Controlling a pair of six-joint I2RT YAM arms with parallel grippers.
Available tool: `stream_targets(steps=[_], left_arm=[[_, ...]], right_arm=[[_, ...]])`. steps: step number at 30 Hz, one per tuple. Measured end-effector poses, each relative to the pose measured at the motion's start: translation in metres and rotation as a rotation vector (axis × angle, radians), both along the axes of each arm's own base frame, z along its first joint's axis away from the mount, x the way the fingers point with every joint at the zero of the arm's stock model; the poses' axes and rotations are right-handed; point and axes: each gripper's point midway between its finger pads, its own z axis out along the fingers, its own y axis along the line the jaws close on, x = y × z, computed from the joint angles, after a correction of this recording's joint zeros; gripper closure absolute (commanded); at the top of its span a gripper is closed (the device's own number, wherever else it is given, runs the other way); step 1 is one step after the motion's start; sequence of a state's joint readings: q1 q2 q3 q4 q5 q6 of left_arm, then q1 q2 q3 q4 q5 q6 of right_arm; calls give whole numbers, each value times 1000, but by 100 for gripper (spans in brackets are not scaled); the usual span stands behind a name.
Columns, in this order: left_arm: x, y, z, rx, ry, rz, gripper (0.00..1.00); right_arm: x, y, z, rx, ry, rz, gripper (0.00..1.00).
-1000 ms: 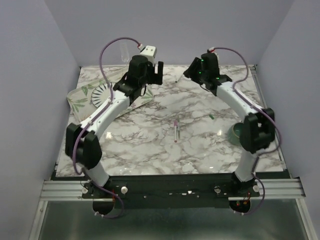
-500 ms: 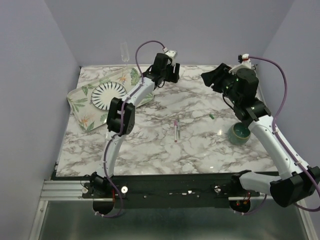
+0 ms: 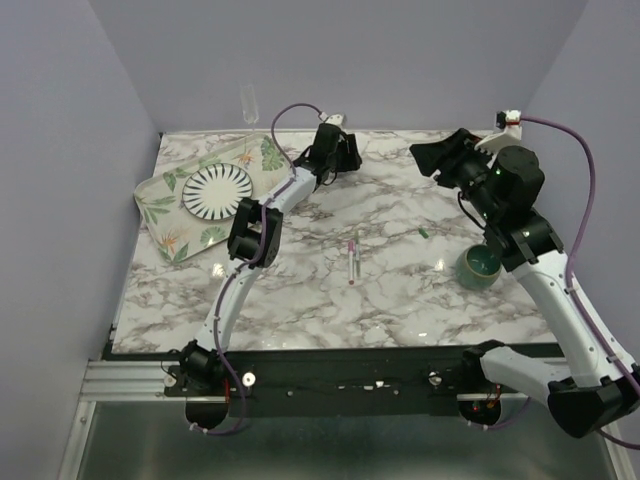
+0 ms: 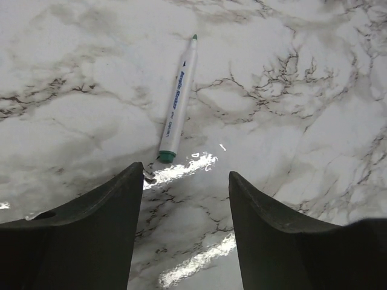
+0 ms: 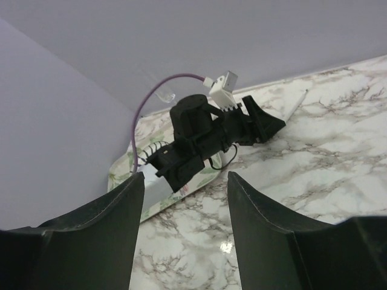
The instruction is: Insert the pens into the pen caps
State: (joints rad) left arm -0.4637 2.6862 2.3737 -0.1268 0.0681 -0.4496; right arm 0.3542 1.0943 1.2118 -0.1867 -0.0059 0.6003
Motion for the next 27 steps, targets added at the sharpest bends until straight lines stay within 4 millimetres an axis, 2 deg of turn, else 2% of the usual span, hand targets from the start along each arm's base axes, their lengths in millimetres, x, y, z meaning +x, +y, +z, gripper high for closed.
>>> stream_targets(steps=[3,5,10,13,18,27], left_arm=[[0,-6,1,-102,38,17,34],[4,-9,7,-168,45,38,35],[15,-10,18,-298,43,77,35],[23,-8,13,-365,52,100,35],[28,-10,-11,-505,126,129,35],[29,-15,-6,-612,170,158,35]], right_arm=[[-9,-4,16,11,-48,0,36],[-10,-7,19,6,-52,-13,36],[-5,-6,8,-17,-21,-17,36],[-7,-7,8,-21,-21,-17,36],[-12,-9,15,-22,-43,-16,36],[-14,-10,17,-20,-48,-16,36]])
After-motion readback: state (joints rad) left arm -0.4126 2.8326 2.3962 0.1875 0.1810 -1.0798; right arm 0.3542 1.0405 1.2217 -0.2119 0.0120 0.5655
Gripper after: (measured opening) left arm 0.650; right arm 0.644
